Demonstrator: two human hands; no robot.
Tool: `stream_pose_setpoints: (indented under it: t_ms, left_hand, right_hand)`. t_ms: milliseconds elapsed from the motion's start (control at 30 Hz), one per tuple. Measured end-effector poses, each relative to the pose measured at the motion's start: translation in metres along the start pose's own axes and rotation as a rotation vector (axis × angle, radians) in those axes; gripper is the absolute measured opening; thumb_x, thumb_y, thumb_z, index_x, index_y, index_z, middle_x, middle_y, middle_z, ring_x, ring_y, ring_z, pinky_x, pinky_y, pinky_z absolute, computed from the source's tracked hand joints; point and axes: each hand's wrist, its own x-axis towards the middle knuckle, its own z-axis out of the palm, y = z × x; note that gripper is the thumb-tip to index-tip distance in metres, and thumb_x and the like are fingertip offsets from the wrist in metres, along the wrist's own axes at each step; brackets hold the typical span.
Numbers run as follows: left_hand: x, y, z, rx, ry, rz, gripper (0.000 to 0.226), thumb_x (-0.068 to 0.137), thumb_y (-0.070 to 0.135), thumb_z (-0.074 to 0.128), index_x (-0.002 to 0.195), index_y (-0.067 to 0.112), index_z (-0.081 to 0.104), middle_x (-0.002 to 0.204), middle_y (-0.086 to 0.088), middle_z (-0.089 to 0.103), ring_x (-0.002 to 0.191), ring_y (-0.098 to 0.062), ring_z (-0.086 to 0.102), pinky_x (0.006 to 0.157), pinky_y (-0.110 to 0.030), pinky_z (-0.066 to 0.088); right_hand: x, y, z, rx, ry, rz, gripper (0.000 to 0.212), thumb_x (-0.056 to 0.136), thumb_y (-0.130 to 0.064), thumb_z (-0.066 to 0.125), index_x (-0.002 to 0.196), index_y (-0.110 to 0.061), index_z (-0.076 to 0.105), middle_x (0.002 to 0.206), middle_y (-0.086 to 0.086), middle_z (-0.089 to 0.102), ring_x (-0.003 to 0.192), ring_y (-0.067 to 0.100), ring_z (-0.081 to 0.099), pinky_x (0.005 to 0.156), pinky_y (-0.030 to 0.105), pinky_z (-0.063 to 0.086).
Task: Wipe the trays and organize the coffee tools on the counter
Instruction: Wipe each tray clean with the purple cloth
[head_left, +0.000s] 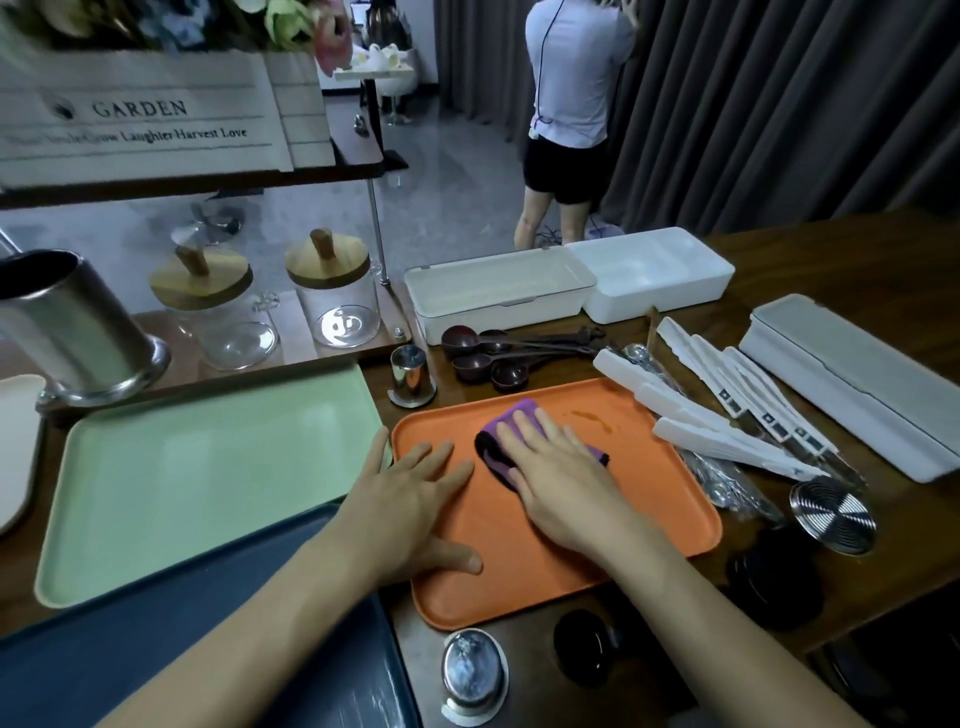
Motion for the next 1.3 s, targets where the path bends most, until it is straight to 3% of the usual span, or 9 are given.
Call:
stream_pose_setpoints:
  t_ms: [200,500,633,733,833,1067,1300]
  left_hand:
    - [-0.003,-0.003,0.009,-0.003,0.052,0.004,0.135,0.047,0.105,0.008,0.162,0.034,0.004,0.171,-0.002,0.004,0.157,-0.022,0.008,0.122,-0.057,-0.013]
    - [-0.003,-0.003,0.008,-0.026,0.062,0.001,0.142,0.037,0.103,-0.012,0.162,0.037,0.004,0.171,0.000,0.003,0.157,-0.021,0.009,0.122,-0.058,-0.014]
    - [-0.005,-0.002,0.007,-0.019,0.055,-0.011,0.147,0.030,0.102,-0.021,0.161,0.038,0.000,0.171,0.002,-0.001,0.157,-0.019,0.006,0.122,-0.057,-0.014]
    - [-0.007,-0.002,0.006,-0.012,0.043,-0.012,0.145,0.031,0.102,-0.019,0.161,0.038,-0.002,0.171,0.003,-0.002,0.157,-0.018,0.005,0.122,-0.057,-0.014]
    - [-0.007,0.000,0.004,-0.013,0.025,-0.026,0.135,0.041,0.100,-0.004,0.161,0.038,-0.002,0.171,0.003,-0.003,0.157,-0.019,0.005,0.122,-0.058,-0.014]
    - [-0.009,-0.002,0.001,-0.022,0.006,-0.031,0.134,0.040,0.097,0.002,0.161,0.039,-0.001,0.171,0.004,-0.003,0.157,-0.018,0.004,0.121,-0.060,-0.015]
    - [-0.008,-0.001,0.002,0.002,0.010,-0.037,0.133,0.041,0.098,0.001,0.160,0.039,-0.003,0.171,0.003,-0.005,0.157,-0.020,0.005,0.120,-0.060,-0.016]
  right_hand:
    - [0.007,-0.013,0.006,-0.031,0.013,-0.029,0.058,0.109,-0.033,0.031,0.162,-0.022,0.009,0.170,-0.001,0.002,0.156,0.020,-0.004,0.126,0.043,0.004]
    - [0.014,0.046,-0.004,-0.048,0.072,0.335,0.059,0.108,-0.032,0.026,0.161,-0.010,0.009,0.169,0.011,0.007,0.155,0.028,0.004,0.125,0.043,0.008]
    - [0.015,0.053,-0.006,-0.047,0.076,0.347,0.058,0.107,-0.031,0.029,0.159,-0.009,0.014,0.167,0.012,0.014,0.154,0.029,0.010,0.124,0.043,0.012]
    - [0.015,0.053,-0.006,-0.034,0.086,0.353,0.057,0.106,-0.031,0.031,0.158,-0.009,0.019,0.165,0.012,0.020,0.152,0.029,0.016,0.123,0.044,0.019]
    - [0.015,0.052,-0.010,-0.031,0.091,0.372,0.055,0.106,-0.031,0.034,0.155,-0.009,0.024,0.161,0.011,0.027,0.148,0.028,0.024,0.119,0.043,0.027]
    - [-0.006,0.045,-0.002,-0.020,0.033,0.420,0.062,0.108,-0.034,0.028,0.160,-0.007,0.009,0.168,0.014,0.008,0.155,0.029,0.005,0.126,0.042,0.011]
    - [-0.049,0.037,0.003,0.021,-0.039,0.404,0.065,0.109,-0.039,0.026,0.161,-0.010,0.001,0.169,0.011,-0.003,0.156,0.026,-0.005,0.126,0.041,0.008]
